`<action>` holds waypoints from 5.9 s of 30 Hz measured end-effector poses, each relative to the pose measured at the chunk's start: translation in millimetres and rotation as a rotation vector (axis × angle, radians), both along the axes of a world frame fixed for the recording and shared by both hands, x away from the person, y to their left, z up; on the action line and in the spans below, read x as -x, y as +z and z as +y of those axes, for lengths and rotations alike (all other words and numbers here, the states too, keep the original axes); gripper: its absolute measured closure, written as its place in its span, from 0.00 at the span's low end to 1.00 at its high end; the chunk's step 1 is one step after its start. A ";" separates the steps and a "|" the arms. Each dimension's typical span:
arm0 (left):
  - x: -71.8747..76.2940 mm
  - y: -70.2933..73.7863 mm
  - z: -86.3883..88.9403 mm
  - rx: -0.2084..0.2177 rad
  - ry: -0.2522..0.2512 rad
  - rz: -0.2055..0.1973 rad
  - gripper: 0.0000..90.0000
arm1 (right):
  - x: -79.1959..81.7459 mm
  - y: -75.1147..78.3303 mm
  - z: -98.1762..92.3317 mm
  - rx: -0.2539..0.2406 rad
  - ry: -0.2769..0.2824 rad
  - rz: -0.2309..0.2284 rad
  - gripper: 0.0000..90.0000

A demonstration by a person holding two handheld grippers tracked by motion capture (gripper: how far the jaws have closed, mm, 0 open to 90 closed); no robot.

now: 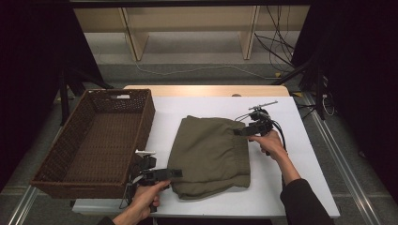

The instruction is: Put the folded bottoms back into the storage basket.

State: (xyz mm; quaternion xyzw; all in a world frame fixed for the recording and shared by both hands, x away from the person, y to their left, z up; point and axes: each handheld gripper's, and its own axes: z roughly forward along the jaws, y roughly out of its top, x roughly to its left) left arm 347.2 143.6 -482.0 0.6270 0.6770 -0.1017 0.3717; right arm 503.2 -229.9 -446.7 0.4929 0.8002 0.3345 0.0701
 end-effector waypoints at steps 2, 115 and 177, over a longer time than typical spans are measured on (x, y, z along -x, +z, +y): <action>0.3 -0.4 -1.1 -0.002 0.001 -0.004 0.39 | -1.7 0.1 0.1 0.003 0.006 0.007 0.19; 1.3 107.0 46.0 0.199 -0.033 -0.373 0.95 | -24.5 107.9 32.9 -0.324 0.019 -0.016 0.91; 11.3 166.7 191.0 0.359 0.137 -0.518 0.94 | -49.3 166.7 171.4 -0.352 0.124 -0.082 0.91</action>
